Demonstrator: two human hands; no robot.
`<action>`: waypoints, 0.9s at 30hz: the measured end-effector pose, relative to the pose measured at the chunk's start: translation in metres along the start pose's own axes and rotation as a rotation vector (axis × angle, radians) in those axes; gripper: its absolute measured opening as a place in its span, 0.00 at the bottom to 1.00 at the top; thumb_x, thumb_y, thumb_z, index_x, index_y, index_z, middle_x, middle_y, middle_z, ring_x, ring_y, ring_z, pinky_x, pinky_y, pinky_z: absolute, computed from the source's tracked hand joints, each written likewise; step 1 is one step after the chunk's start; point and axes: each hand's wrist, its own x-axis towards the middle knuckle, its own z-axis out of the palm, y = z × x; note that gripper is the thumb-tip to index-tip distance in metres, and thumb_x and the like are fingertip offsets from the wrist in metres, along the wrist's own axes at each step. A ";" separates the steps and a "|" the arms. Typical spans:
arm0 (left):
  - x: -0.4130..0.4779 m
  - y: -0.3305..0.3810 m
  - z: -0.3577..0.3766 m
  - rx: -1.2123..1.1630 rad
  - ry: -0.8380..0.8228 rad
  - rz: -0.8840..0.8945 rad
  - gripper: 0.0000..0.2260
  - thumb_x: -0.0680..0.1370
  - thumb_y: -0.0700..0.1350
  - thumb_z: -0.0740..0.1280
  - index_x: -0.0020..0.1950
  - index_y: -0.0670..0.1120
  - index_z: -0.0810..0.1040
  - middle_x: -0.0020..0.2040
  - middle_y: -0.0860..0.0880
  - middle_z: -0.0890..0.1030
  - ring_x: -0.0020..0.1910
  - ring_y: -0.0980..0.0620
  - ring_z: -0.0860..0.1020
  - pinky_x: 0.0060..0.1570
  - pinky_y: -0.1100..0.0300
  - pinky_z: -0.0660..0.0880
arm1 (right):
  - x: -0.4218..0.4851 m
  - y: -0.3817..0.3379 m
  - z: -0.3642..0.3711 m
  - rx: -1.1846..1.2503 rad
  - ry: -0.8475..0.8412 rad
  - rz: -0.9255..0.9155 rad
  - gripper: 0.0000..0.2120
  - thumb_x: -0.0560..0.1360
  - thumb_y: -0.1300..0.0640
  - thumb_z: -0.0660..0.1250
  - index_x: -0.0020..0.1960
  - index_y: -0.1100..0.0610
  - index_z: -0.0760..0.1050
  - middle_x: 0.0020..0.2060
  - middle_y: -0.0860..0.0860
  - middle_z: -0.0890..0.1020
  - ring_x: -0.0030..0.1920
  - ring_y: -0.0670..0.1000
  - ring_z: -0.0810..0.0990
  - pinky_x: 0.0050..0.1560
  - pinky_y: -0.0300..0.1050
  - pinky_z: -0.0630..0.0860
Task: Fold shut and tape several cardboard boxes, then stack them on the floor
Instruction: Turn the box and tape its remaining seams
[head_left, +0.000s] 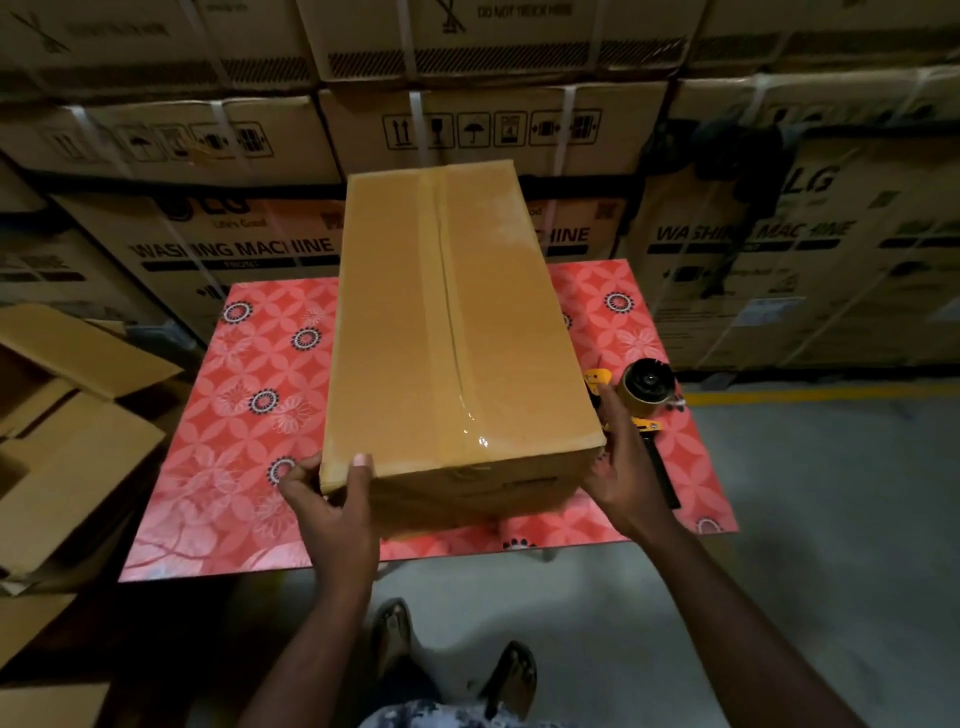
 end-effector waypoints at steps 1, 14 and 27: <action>0.001 0.001 -0.001 0.005 -0.011 0.005 0.14 0.81 0.42 0.68 0.61 0.47 0.64 0.54 0.51 0.75 0.45 0.66 0.78 0.44 0.70 0.76 | -0.005 0.021 0.003 -0.094 0.012 0.088 0.46 0.72 0.46 0.75 0.82 0.49 0.53 0.79 0.48 0.62 0.79 0.52 0.61 0.74 0.56 0.65; 0.011 0.019 -0.014 -0.084 -0.096 -0.217 0.18 0.77 0.45 0.73 0.64 0.49 0.72 0.55 0.53 0.79 0.52 0.56 0.79 0.48 0.58 0.75 | 0.042 0.123 -0.039 -0.043 0.025 0.835 0.19 0.76 0.49 0.74 0.52 0.66 0.80 0.40 0.61 0.84 0.37 0.57 0.80 0.43 0.51 0.78; -0.006 0.079 -0.006 0.096 -0.464 -0.018 0.05 0.81 0.42 0.67 0.54 0.51 0.80 0.52 0.53 0.85 0.52 0.51 0.82 0.49 0.60 0.76 | 0.062 -0.094 -0.074 0.384 0.244 0.141 0.08 0.74 0.58 0.77 0.44 0.61 0.79 0.35 0.60 0.82 0.32 0.55 0.82 0.34 0.47 0.81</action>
